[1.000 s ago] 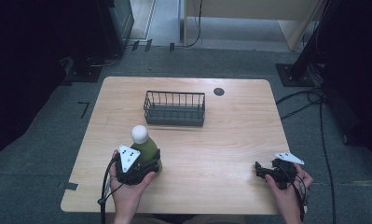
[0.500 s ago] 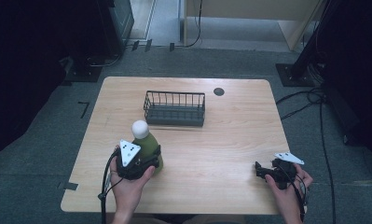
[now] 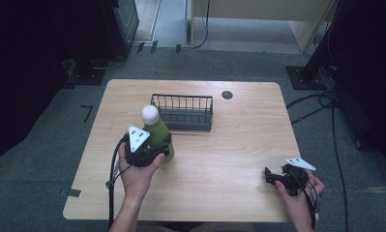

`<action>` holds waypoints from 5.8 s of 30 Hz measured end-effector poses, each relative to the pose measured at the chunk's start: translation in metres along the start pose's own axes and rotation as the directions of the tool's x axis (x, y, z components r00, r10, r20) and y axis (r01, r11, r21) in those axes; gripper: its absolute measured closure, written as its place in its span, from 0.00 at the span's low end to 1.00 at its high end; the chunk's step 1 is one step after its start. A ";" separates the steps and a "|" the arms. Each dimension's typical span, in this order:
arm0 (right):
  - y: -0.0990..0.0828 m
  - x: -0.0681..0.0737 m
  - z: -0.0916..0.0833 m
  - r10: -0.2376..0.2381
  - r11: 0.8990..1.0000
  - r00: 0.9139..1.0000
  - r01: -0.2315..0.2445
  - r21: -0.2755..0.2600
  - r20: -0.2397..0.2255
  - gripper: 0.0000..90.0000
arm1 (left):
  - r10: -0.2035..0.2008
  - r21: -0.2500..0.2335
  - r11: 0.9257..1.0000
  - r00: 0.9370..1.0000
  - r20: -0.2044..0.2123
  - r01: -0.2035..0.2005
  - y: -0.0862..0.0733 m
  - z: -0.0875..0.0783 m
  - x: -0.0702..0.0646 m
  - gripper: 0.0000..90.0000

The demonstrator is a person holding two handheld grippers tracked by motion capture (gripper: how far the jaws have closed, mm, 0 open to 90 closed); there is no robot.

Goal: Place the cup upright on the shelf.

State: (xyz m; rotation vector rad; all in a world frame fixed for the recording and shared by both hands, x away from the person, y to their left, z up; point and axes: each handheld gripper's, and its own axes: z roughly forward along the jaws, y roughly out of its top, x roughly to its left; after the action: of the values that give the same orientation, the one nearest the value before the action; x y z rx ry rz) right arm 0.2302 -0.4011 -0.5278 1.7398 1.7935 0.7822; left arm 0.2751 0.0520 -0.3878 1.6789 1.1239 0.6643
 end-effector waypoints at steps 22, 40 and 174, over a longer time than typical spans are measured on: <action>0.000 0.000 0.000 0.002 1.000 1.000 -0.002 0.000 -0.001 0.00 | 0.017 -0.026 1.000 1.000 0.020 -0.017 0.059 0.031 -0.005 0.25; 0.000 0.000 0.000 0.002 1.000 1.000 -0.002 0.000 -0.001 0.00 | -0.005 -0.059 0.998 1.000 0.023 0.007 0.092 0.043 0.001 0.25; 0.000 0.000 0.000 -0.002 1.000 1.000 0.002 0.000 -0.001 0.00 | -0.089 0.117 0.988 0.993 -0.075 0.097 -0.035 0.066 0.075 0.00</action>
State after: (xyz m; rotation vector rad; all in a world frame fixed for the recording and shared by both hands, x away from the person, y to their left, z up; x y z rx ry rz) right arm 0.2302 -0.4013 -0.5279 1.7372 1.7961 0.7825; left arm 0.3485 0.0960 -0.4500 1.7038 1.3062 0.6096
